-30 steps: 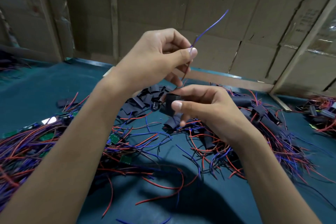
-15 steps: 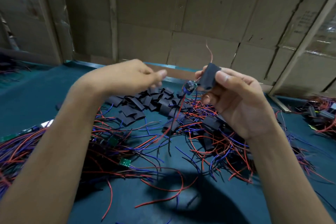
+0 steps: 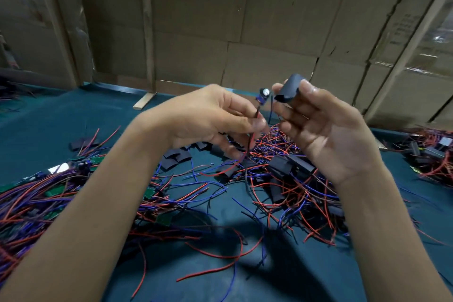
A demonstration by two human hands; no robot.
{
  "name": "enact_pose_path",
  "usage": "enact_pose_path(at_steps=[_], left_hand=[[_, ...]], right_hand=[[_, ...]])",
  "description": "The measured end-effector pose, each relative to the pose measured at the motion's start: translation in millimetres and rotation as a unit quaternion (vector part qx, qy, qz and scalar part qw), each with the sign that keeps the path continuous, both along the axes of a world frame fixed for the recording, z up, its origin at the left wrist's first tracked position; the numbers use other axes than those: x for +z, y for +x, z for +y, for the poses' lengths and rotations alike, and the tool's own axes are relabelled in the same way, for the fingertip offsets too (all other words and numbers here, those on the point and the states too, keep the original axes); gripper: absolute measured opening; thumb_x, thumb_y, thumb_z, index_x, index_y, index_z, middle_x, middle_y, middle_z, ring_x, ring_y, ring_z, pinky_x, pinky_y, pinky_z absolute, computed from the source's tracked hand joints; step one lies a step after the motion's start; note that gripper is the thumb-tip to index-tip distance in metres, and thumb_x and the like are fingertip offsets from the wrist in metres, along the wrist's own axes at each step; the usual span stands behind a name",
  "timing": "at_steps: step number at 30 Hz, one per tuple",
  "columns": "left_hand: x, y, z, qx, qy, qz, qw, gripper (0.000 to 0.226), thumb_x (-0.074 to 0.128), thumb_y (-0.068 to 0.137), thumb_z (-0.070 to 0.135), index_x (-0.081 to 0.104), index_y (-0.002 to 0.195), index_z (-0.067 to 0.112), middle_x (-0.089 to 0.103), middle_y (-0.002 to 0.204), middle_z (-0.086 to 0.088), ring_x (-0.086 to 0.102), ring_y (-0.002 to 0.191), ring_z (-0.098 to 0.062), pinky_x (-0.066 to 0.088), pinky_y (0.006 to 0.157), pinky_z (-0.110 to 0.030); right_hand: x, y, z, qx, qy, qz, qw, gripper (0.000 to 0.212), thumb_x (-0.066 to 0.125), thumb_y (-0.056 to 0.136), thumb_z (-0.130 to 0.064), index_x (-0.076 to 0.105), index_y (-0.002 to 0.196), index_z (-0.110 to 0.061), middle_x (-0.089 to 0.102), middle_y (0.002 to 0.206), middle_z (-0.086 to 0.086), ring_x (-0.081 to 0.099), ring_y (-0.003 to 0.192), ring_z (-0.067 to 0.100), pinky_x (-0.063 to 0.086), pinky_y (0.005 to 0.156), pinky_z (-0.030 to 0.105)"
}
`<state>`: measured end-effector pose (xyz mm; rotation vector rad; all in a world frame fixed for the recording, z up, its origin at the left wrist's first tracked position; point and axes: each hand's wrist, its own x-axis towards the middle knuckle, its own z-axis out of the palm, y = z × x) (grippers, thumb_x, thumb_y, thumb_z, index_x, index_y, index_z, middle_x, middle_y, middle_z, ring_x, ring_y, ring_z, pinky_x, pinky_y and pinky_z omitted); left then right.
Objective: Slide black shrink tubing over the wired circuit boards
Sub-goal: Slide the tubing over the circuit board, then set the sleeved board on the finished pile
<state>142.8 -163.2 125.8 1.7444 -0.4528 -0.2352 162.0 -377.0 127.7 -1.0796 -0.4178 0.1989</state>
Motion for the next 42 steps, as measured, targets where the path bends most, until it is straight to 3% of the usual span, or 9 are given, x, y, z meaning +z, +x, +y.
enact_pose_path(at_steps=[6,10,15,19,23,28,35,38,42], left_hand=[[12,-2,7,0.087,-0.168,0.017,0.982,0.015,0.065,0.090,0.028,0.070,0.096,0.015,0.074,0.086,-0.005,0.074,0.072,-0.018,0.056,0.050,-0.025],[17,-4,4,0.124,-0.222,0.036,0.966,0.012,0.055,0.102,0.020,0.061,0.109,0.013,0.075,0.080,-0.003,0.075,0.072,-0.017,0.057,0.051,-0.026],[18,-1,-6,0.103,-0.336,0.136,0.926,0.015,0.042,0.106,0.010,0.051,0.116,0.015,0.053,0.074,-0.005,0.054,0.052,-0.012,0.044,0.040,-0.021],[16,0,-11,0.068,-0.310,0.159,0.935,0.017,0.040,0.108,0.026,0.054,0.112,0.017,0.042,0.068,0.002,0.027,0.045,-0.002,0.023,0.030,-0.012],[12,2,-19,0.102,-0.267,0.126,0.950,0.026,0.041,0.108,0.030,0.056,0.102,0.010,0.040,0.067,0.002,0.031,0.047,-0.006,0.028,0.038,-0.017],[14,5,-24,0.141,-0.408,0.141,0.891,0.028,0.039,0.109,0.031,0.055,0.095,0.013,0.031,0.059,0.006,0.020,0.040,-0.002,0.017,0.029,-0.015],[18,3,-31,0.213,-0.617,0.078,0.754,0.036,0.038,0.109,0.037,0.057,0.091,0.013,0.027,0.056,0.007,0.019,0.040,-0.005,0.015,0.033,-0.018],[21,0,-31,0.260,-0.610,0.049,0.747,0.037,0.035,0.110,0.039,0.056,0.093,0.013,0.031,0.055,0.006,0.019,0.042,-0.006,0.016,0.039,-0.019],[26,-5,-33,0.314,-0.563,0.017,0.764,0.034,0.033,0.111,0.033,0.055,0.095,0.012,0.032,0.054,0.006,0.024,0.041,-0.007,0.022,0.039,-0.020]], right_hand=[[8,-2,-7,-0.076,-0.032,-0.032,0.996,0.028,0.070,0.081,-0.027,0.070,0.104,-0.012,0.075,0.116,0.013,0.074,0.089,0.022,0.055,0.061,0.024],[9,-8,0,-0.078,-0.018,-0.101,0.992,0.021,0.067,0.092,-0.020,0.069,0.107,-0.006,0.075,0.111,0.016,0.072,0.083,0.026,0.055,0.060,0.029],[9,-17,12,-0.055,-0.050,-0.137,0.988,0.024,0.073,0.082,-0.018,0.070,0.103,-0.005,0.073,0.104,0.026,0.073,0.082,0.033,0.057,0.059,0.034],[6,-17,14,-0.060,-0.042,-0.132,0.989,0.022,0.074,0.082,-0.017,0.071,0.100,-0.005,0.075,0.101,0.022,0.073,0.084,0.031,0.058,0.063,0.034],[7,-11,9,-0.066,-0.017,-0.077,0.995,0.028,0.070,0.085,-0.020,0.069,0.108,-0.003,0.075,0.106,0.016,0.074,0.091,0.031,0.060,0.071,0.034],[8,-8,-1,0.002,-0.092,-0.043,0.995,0.028,0.075,0.078,-0.026,0.074,0.101,-0.009,0.074,0.112,0.020,0.075,0.087,0.029,0.062,0.070,0.034],[-2,-21,23,-0.048,-0.025,-0.237,0.970,0.036,0.082,0.075,-0.019,0.071,0.106,-0.006,0.076,0.092,0.014,0.072,0.075,0.026,0.060,0.074,0.039],[-6,-27,24,-0.068,-0.063,-0.334,0.938,0.033,0.080,0.081,-0.013,0.068,0.110,-0.003,0.076,0.104,0.017,0.073,0.079,0.036,0.061,0.081,0.044],[-7,-33,27,-0.051,-0.115,-0.418,0.900,0.039,0.079,0.081,0.003,0.065,0.117,0.001,0.075,0.111,0.017,0.074,0.094,0.033,0.058,0.086,0.034]])
